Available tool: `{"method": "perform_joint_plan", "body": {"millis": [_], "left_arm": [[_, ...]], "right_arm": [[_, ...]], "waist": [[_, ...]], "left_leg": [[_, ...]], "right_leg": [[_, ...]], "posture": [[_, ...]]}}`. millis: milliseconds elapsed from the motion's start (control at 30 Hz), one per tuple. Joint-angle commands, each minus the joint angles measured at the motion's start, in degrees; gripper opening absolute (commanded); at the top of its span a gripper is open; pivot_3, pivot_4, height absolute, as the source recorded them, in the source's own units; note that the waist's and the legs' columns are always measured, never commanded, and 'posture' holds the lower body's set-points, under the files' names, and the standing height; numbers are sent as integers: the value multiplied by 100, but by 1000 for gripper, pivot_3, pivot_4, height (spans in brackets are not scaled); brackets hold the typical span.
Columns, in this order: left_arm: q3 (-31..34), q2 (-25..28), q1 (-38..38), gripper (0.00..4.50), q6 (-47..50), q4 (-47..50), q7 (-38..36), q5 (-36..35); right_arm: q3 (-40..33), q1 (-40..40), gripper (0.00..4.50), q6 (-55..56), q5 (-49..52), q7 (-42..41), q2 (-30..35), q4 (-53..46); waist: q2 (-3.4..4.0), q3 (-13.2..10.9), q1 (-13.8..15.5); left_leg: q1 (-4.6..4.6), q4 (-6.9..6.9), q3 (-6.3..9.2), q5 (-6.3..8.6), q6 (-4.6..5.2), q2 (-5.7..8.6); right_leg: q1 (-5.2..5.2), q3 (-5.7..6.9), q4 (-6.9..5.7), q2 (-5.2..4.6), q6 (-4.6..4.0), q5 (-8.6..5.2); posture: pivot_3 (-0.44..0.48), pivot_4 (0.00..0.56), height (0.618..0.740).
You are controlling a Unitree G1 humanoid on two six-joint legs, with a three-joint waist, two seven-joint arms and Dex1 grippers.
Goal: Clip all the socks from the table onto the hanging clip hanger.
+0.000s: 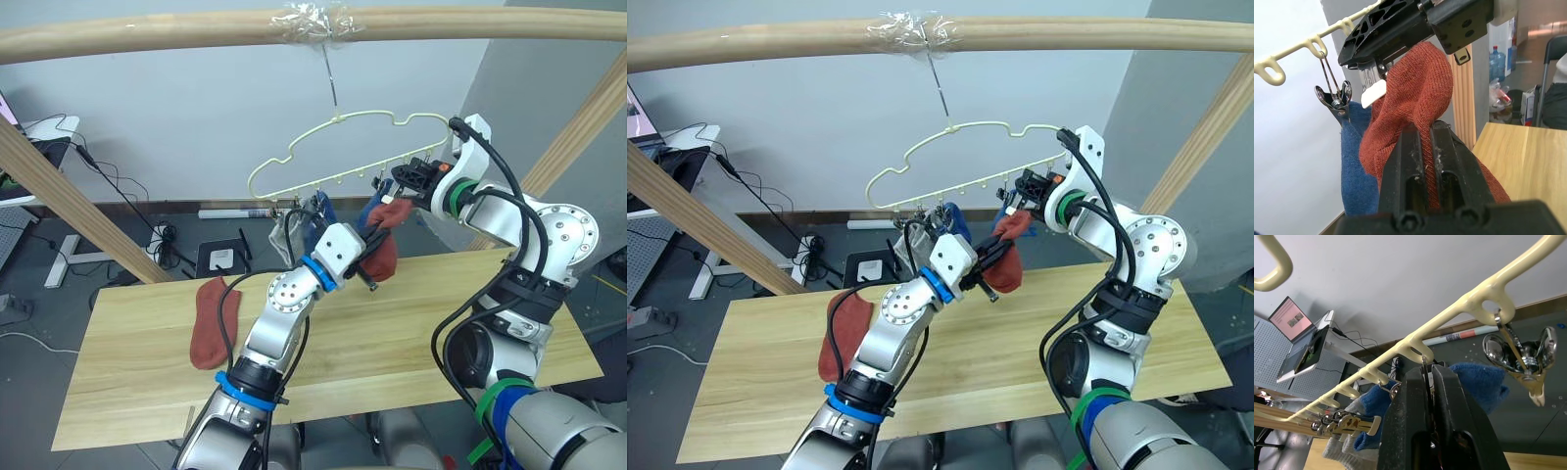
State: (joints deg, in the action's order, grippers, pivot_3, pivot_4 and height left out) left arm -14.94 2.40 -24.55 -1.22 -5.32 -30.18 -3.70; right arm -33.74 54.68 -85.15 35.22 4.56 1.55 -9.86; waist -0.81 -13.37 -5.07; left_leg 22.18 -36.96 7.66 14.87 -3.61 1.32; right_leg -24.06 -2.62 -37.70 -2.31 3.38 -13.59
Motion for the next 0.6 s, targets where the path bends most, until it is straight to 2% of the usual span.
{"method": "perform_joint_plan", "body": {"millis": [33,600], "left_arm": [[-200,59,15,29,-6,-8,-67,162],[11,29,-145,29,-104,-31,103,126]], "right_arm": [[-136,-37,0,-2,-53,88,62,-136],[-110,-129,0,-25,-74,47,158,-178]], "waist": [[0,0,-1],[0,0,-8]], "left_leg": [[0,0,0,0,0,0],[0,0,1,0,0,0]], "right_leg": [[0,0,0,0,0,0],[0,0,1,0,0,0]], "posture": [[-184,195,740],[-190,208,740]]}}
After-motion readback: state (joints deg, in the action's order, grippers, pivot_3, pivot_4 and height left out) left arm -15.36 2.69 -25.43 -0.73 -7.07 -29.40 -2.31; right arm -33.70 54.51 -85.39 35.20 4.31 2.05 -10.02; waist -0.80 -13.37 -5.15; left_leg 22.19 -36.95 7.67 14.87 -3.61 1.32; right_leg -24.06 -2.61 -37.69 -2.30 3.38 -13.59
